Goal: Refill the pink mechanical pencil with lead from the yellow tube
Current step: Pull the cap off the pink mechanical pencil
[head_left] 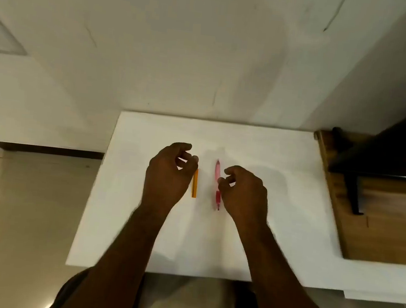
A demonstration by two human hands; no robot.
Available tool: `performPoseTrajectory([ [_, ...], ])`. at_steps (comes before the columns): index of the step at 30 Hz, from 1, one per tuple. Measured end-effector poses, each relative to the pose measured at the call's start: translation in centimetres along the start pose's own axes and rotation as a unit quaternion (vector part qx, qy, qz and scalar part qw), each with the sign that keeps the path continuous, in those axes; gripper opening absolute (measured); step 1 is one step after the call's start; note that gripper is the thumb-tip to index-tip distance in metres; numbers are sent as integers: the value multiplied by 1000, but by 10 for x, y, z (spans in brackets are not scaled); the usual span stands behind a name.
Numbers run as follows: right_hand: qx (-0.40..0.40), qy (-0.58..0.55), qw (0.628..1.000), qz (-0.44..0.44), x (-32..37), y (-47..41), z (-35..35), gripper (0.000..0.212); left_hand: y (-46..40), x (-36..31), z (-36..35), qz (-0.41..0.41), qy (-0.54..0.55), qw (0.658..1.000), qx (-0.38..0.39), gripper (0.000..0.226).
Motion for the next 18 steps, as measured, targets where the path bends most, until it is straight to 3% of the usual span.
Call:
performPoseTrajectory([
  [5,20,55,998,-13,-8,-19,-28,34,-17,14,-14,17,-26,999,28,12],
  [10,22,95,995,-21,-12,-32,-42,24,-24,20,-30,43,-39,997,56,7],
  [14,23,13,999,-39,-12,-34,-42,23,-21,23,-41,53,-43,996,57,15],
  [18,25,-117,993,0,8,-32,-30,19,-19,23,-46,68,-14,996,54,22],
])
Point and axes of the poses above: each hand's wrist, its own y-axis away from the middle knuckle, its own z-axis out of the back of the hand, x = y × z, the point moved 8 cm from there along -y, towards the middle knuckle, and after that the axes turned 5 degrees about -x, right-handed, at the moved point
